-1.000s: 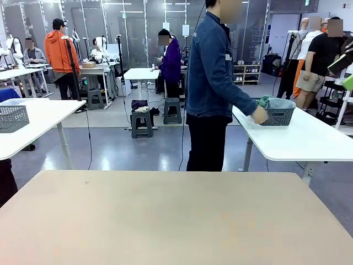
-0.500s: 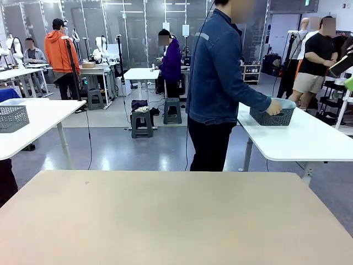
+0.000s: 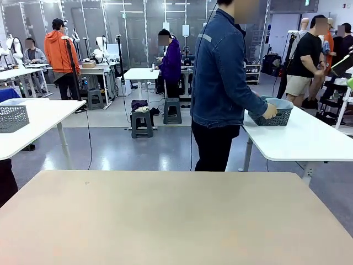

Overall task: Fold the towels and place them in the basket.
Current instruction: When a person lays out a Towel with hook on the table, fold it in half twice.

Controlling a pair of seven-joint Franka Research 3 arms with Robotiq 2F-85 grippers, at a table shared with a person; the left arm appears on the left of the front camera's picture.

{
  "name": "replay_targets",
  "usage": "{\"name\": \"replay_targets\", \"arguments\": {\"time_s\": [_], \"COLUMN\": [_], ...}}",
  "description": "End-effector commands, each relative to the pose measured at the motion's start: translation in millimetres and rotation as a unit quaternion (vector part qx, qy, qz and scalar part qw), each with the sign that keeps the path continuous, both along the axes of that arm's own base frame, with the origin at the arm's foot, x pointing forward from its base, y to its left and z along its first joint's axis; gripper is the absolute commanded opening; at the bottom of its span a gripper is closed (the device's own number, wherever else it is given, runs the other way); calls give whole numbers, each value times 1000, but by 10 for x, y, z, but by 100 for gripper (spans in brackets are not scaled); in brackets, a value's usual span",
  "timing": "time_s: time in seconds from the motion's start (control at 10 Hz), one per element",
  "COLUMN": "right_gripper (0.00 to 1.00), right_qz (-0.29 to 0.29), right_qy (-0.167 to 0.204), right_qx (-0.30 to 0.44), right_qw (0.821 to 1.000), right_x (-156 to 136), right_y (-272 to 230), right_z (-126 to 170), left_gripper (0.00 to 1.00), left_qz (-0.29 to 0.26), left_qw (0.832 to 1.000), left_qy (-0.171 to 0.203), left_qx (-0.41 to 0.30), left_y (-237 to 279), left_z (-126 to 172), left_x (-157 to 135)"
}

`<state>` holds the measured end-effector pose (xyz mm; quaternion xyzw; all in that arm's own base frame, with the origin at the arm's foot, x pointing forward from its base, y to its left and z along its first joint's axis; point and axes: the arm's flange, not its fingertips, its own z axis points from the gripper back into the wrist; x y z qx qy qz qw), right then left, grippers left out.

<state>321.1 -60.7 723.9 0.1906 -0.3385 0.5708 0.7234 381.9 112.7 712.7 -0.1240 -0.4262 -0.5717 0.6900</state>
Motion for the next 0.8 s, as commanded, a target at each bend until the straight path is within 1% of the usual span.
{"name": "replay_targets", "arguments": {"time_s": [0.0,0.7], "right_gripper": [100,100], "right_qz": [1,1], "right_qy": [1,1], "right_qx": [2,2], "right_qw": [1000,1000], "right_x": [5,5], "right_y": [7,7], "right_z": [-2,-2], "left_gripper": [100,100], "left_qz": [-3,-3], "left_qw": [1000,1000], "left_qy": [-1,-1], "left_qx": [-2,-2], "left_y": [-10,-10], "left_z": [7,7], "left_x": [6,6]}}
